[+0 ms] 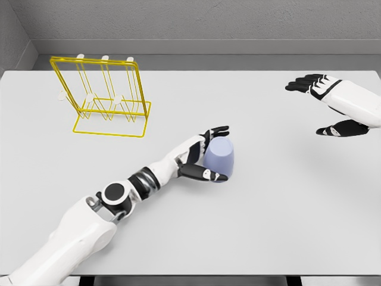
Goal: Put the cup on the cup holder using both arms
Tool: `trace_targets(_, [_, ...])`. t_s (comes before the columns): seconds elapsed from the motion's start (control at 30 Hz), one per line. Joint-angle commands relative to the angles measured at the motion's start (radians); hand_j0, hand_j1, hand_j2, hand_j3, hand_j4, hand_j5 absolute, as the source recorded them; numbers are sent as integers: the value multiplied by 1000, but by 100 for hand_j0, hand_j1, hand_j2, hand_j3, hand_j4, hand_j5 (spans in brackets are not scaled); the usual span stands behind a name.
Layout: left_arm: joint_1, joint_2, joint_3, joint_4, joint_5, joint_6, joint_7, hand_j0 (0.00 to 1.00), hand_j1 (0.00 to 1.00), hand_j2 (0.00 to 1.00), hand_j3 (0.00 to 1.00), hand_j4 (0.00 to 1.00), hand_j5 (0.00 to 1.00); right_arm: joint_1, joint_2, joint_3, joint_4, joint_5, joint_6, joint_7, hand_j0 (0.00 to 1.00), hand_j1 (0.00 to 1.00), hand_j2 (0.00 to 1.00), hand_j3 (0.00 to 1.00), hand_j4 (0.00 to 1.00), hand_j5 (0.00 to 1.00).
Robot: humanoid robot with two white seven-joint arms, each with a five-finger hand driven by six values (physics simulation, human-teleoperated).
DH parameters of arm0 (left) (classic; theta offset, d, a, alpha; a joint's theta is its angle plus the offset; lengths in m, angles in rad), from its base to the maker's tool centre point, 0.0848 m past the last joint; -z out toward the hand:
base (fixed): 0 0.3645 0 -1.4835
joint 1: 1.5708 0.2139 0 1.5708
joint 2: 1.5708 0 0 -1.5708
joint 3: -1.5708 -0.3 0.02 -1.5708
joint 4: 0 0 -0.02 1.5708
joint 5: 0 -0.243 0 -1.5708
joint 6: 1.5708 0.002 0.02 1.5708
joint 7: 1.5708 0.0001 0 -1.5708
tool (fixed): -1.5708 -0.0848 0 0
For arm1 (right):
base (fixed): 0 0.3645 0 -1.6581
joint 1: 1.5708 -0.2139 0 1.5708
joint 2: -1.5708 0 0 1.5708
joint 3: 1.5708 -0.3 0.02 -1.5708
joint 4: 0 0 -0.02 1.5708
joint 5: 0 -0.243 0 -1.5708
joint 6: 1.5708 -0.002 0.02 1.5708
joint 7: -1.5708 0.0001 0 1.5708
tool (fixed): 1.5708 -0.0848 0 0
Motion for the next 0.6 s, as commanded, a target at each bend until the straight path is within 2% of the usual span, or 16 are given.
trace_targets(0.0, [0, -5, -5, 4, -11, 10, -1, 100, 100, 100, 100, 100, 100, 0, -1, 0, 0, -7, 3, -1, 100, 100, 100, 100, 100, 100])
trace_targets(0.13, [0, -5, -5, 4, -11, 10, -1, 100, 100, 100, 100, 100, 100, 0, -1, 0, 0, -7, 3, -1, 100, 100, 100, 100, 100, 100])
trace_targets(0.23, [2, -13, -5, 19, -9, 10, -1, 96, 96, 96, 96, 96, 96, 0, -1, 0, 0, -7, 3, -1, 100, 100, 100, 100, 100, 100])
trace_targets(0.3, [0, -13, -5, 24, -9, 10, -1, 88, 88, 88, 88, 88, 88, 0, -1, 0, 0, -7, 3, -1, 100, 100, 100, 100, 100, 100])
trace_targets(0.37, [2, -14, -3, 24, -9, 5, -1, 73, 73, 73, 73, 73, 73, 0, -1, 0, 0, -7, 3, -1, 100, 100, 100, 100, 100, 100])
trace_targets(0.43, [2, -17, -1, 24, -11, 2, 0, 68, 68, 68, 68, 68, 68, 0, -1, 0, 0, -7, 3, -1, 100, 100, 100, 100, 100, 100])
trace_targets(0.57, [3, -16, 2, 24, -12, -4, 1, 67, 67, 67, 67, 67, 67, 0, -1, 0, 0, -7, 3, -1, 100, 100, 100, 100, 100, 100])
